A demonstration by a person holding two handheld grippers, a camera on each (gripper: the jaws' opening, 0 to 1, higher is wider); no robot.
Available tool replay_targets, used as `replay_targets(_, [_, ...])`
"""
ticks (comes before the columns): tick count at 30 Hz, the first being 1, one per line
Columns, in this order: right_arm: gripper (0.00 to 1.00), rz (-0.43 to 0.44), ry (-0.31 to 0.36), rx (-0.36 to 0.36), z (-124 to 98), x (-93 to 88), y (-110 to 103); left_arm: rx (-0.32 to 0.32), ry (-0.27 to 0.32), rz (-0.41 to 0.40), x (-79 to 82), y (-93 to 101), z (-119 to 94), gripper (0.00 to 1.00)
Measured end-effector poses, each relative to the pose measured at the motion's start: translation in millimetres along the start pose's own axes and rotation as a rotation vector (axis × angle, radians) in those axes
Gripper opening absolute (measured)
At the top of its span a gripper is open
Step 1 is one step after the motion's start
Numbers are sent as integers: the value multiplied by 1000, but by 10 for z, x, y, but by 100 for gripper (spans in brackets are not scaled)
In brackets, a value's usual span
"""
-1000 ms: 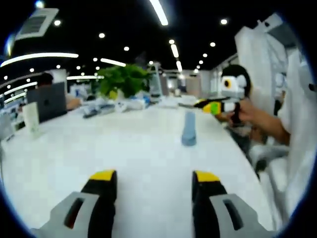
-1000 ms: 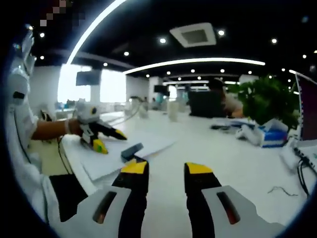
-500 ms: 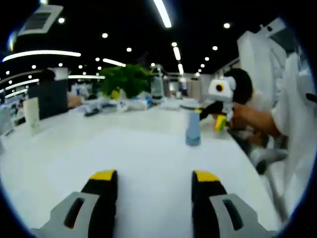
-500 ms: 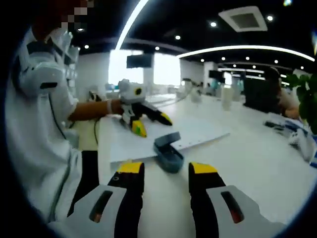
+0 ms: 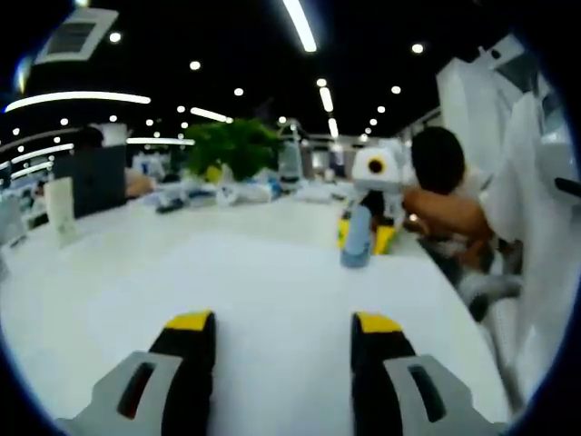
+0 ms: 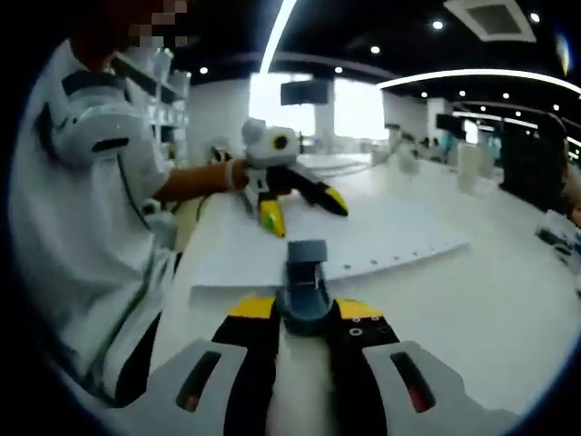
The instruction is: Pick up the paper insert the paper into the punch align the paper edges press the punch to punch holes
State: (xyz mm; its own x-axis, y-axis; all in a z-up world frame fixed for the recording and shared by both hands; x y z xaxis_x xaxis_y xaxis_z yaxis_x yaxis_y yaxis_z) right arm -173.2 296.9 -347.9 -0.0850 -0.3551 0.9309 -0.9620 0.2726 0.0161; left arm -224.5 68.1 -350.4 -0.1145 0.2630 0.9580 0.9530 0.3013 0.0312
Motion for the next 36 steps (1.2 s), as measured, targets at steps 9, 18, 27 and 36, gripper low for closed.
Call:
replay_targets(9, [23, -14, 37, 58, -40, 27, -80, 1, 0, 0, 6, -11, 8, 61])
replay_targets(18, [23, -34, 19, 100, -37, 23, -194, 4, -1, -1, 2, -45, 11, 61])
replay_targets(27, [23, -38, 9, 112, -38, 19, -218, 5, -1, 1, -5, -61, 16, 61])
replay_targets(36, [32, -10, 8, 69, -90, 18, -196, 3, 0, 2, -4, -59, 28, 61])
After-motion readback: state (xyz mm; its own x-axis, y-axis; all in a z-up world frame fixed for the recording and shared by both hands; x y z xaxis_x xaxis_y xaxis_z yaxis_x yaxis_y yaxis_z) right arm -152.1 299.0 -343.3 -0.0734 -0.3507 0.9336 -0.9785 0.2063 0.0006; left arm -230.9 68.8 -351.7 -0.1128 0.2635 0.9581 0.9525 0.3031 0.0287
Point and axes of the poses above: the point that each gripper's makers call its tool centre point, and the gripper's own axes: z roughly forward along the fingers, y roughly to its right, x roughly out of its top, the point moved 7 cm from there along -z, roughly backward along the fingers, and after that the axes turned 2 degrees about -z, right-handed, at the moved point
